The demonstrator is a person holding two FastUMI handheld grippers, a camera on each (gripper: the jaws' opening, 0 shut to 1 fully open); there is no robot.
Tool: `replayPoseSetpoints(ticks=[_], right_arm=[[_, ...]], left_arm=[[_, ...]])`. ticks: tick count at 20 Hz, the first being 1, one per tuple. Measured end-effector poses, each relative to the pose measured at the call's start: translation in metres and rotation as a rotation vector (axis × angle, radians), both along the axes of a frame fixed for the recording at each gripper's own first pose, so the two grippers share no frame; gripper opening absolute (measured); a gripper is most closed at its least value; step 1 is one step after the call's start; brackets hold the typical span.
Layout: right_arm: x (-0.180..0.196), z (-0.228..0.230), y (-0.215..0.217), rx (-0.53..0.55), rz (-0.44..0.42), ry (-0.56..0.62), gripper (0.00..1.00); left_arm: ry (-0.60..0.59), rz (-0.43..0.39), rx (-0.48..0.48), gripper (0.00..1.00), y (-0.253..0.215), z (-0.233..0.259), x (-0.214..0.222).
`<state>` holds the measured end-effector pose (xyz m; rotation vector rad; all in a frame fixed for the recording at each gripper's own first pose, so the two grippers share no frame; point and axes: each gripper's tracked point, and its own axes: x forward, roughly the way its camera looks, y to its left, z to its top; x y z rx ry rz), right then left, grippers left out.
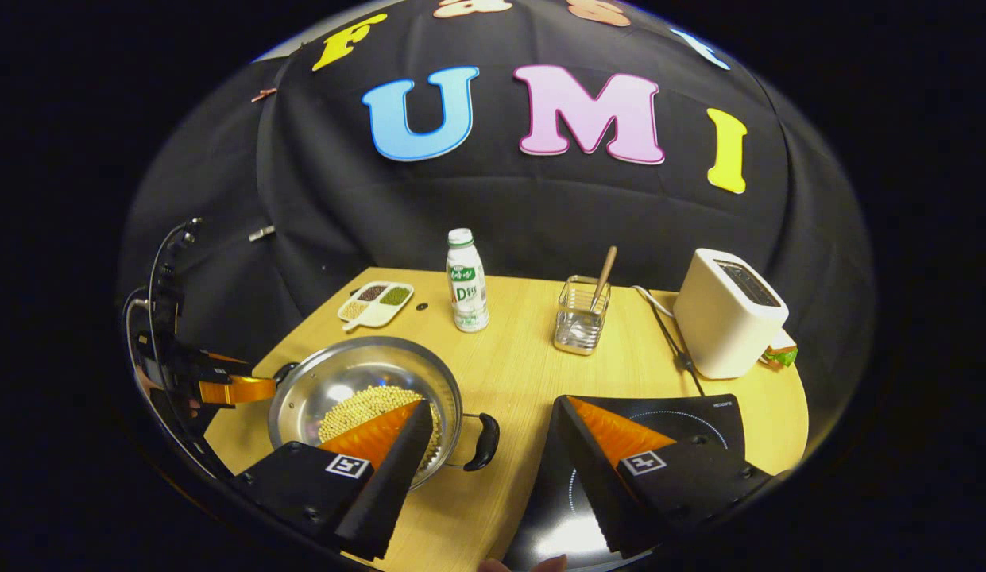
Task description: First push the handle of the pot to place it horizontally, then grasp the pot with both hands and set it on the induction cooktop.
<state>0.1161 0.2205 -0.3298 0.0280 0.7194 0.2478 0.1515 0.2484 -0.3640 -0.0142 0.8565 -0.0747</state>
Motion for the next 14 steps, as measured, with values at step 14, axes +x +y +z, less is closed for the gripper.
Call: replayPoseSetpoints(ticks=[14], right_arm=[[0.007,-0.121,0.044,0.02,-0.019,0.293,0.85]], left_arm=[[0.092,-0.011,-0.026,0.82,-0.003,-0.069,0.045]])
